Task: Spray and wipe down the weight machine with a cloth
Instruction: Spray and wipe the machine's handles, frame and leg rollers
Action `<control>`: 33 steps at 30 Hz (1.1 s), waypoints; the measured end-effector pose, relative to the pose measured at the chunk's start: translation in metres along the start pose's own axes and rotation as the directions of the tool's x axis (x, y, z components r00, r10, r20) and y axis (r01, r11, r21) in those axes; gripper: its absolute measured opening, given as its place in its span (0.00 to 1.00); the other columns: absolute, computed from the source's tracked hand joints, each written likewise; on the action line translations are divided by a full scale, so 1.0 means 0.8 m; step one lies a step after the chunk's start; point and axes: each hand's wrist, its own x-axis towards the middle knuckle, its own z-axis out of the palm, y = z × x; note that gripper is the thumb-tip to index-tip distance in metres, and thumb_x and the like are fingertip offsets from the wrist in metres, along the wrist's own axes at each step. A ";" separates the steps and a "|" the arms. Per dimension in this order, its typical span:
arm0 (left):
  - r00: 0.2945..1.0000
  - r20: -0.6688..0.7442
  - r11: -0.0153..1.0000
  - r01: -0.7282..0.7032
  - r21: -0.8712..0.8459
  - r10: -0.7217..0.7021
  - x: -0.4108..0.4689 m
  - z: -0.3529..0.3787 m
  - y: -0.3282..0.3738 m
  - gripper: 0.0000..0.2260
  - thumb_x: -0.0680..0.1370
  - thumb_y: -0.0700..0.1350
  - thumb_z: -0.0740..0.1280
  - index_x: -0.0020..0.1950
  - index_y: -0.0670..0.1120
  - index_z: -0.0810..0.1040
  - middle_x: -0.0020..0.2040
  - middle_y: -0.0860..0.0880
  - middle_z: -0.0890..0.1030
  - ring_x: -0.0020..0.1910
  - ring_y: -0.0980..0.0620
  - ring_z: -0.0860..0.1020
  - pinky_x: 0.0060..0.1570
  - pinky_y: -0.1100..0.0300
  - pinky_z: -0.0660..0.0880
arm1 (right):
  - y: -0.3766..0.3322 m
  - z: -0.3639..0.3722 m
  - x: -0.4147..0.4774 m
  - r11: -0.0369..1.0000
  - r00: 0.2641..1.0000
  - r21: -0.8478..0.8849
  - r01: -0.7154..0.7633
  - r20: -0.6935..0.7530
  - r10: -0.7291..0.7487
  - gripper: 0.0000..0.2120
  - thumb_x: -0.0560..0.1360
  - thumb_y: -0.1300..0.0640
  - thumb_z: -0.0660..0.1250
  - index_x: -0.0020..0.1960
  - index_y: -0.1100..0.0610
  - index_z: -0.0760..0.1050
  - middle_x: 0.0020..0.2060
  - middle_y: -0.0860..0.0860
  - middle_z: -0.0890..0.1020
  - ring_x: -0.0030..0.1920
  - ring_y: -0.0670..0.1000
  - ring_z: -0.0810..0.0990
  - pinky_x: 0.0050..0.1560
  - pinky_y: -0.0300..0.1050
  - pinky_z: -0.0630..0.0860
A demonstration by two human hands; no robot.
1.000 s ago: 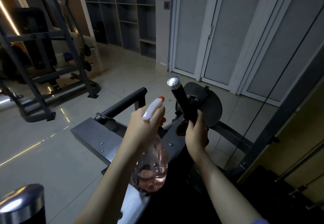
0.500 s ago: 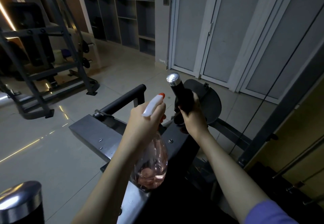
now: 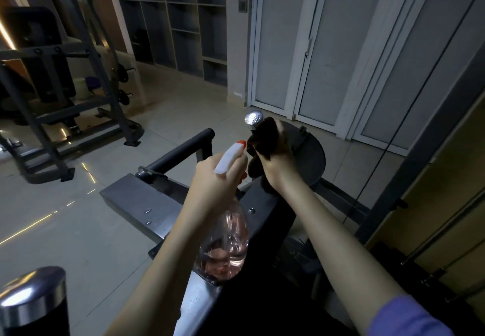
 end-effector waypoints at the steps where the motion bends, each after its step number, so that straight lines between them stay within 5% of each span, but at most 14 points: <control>1: 1.000 -0.010 1.000 0.012 -0.010 -0.012 0.000 0.000 0.000 0.17 0.79 0.50 0.64 0.37 0.39 0.69 0.32 0.42 0.74 0.32 0.53 0.74 0.36 0.55 0.66 | 0.005 0.002 0.001 1.000 1.000 0.019 -0.025 0.000 0.025 0.29 0.72 0.48 0.65 0.69 0.50 0.58 0.60 0.56 0.74 0.57 0.57 0.78 0.53 0.54 0.78; 5: 1.000 -0.009 1.000 0.011 -0.021 -0.011 0.001 -0.001 -0.001 0.17 0.79 0.48 0.63 0.35 0.39 0.67 0.31 0.46 0.72 0.30 0.54 0.73 0.36 0.55 0.65 | 0.011 -0.008 0.000 0.998 0.998 -0.052 -0.045 0.040 0.047 0.25 0.76 0.55 0.65 0.69 0.52 0.59 0.59 0.55 0.75 0.56 0.54 0.78 0.51 0.45 0.76; 8: 1.000 -0.014 0.999 -0.004 -0.038 0.003 -0.002 -0.004 0.001 0.17 0.79 0.47 0.63 0.36 0.39 0.65 0.31 0.46 0.70 0.31 0.52 0.71 0.36 0.55 0.64 | 0.019 -0.015 -0.012 0.993 0.995 -0.113 -0.026 0.089 0.036 0.30 0.77 0.58 0.62 0.75 0.54 0.52 0.67 0.57 0.69 0.66 0.55 0.71 0.62 0.48 0.72; 10: 1.000 -0.019 0.999 -0.007 -0.036 0.006 -0.005 -0.006 0.001 0.17 0.80 0.48 0.63 0.37 0.37 0.66 0.31 0.47 0.71 0.31 0.53 0.71 0.35 0.56 0.64 | 0.015 -0.026 -0.022 0.990 0.990 -0.129 -0.062 0.119 0.078 0.31 0.78 0.62 0.60 0.76 0.51 0.50 0.69 0.55 0.67 0.67 0.53 0.69 0.60 0.42 0.69; 14: 0.999 -0.034 0.998 -0.009 -0.055 0.007 -0.009 -0.005 0.001 0.18 0.79 0.50 0.63 0.40 0.35 0.69 0.28 0.53 0.70 0.31 0.52 0.68 0.34 0.55 0.63 | -0.038 -0.061 -0.007 0.960 0.984 0.217 -0.177 0.014 0.178 0.27 0.77 0.70 0.57 0.73 0.52 0.61 0.64 0.51 0.72 0.66 0.53 0.70 0.39 0.18 0.66; 15: 0.999 -0.036 0.998 -0.011 -0.061 0.009 -0.009 -0.006 0.000 0.18 0.79 0.51 0.63 0.40 0.36 0.70 0.27 0.54 0.70 0.31 0.52 0.68 0.34 0.55 0.63 | -0.054 -0.064 0.000 0.956 0.990 0.261 -0.134 0.001 0.138 0.28 0.77 0.71 0.56 0.73 0.52 0.61 0.67 0.51 0.69 0.68 0.52 0.67 0.42 0.17 0.65; 17: 0.999 -0.035 0.997 -0.014 -0.069 0.012 -0.008 -0.006 -0.001 0.16 0.78 0.50 0.63 0.37 0.40 0.70 0.26 0.56 0.70 0.30 0.52 0.67 0.34 0.55 0.63 | -0.082 -0.053 0.008 0.978 0.996 0.205 -0.021 0.087 0.003 0.31 0.75 0.70 0.57 0.74 0.49 0.58 0.72 0.52 0.62 0.71 0.53 0.61 0.58 0.29 0.63; 19: 0.999 -0.031 0.998 -0.009 -0.069 0.006 -0.007 -0.007 -0.002 0.16 0.78 0.51 0.62 0.32 0.46 0.69 0.26 0.55 0.70 0.29 0.52 0.66 0.33 0.55 0.63 | -0.092 -0.035 0.009 0.997 0.980 0.010 0.070 0.188 -0.071 0.30 0.74 0.63 0.60 0.73 0.48 0.58 0.72 0.53 0.59 0.70 0.56 0.60 0.61 0.43 0.62; 26: 0.999 -0.017 0.999 -0.031 -0.009 0.031 -0.004 -0.008 -0.004 0.15 0.77 0.47 0.61 0.31 0.46 0.65 0.26 0.54 0.67 0.31 0.50 0.66 0.31 0.55 0.61 | -0.090 -0.040 0.020 0.926 0.961 -0.320 0.198 0.251 -0.118 0.31 0.70 0.47 0.72 0.68 0.51 0.63 0.63 0.54 0.67 0.62 0.53 0.69 0.54 0.41 0.65; 33: 0.997 -0.009 0.996 -0.074 -0.048 0.074 -0.005 -0.009 -0.003 0.15 0.79 0.47 0.61 0.35 0.42 0.63 0.29 0.48 0.67 0.32 0.49 0.64 0.34 0.52 0.60 | -0.114 -0.024 0.047 0.852 0.978 -0.480 0.208 0.130 -0.165 0.14 0.80 0.49 0.57 0.48 0.59 0.74 0.40 0.54 0.76 0.41 0.53 0.74 0.37 0.41 0.64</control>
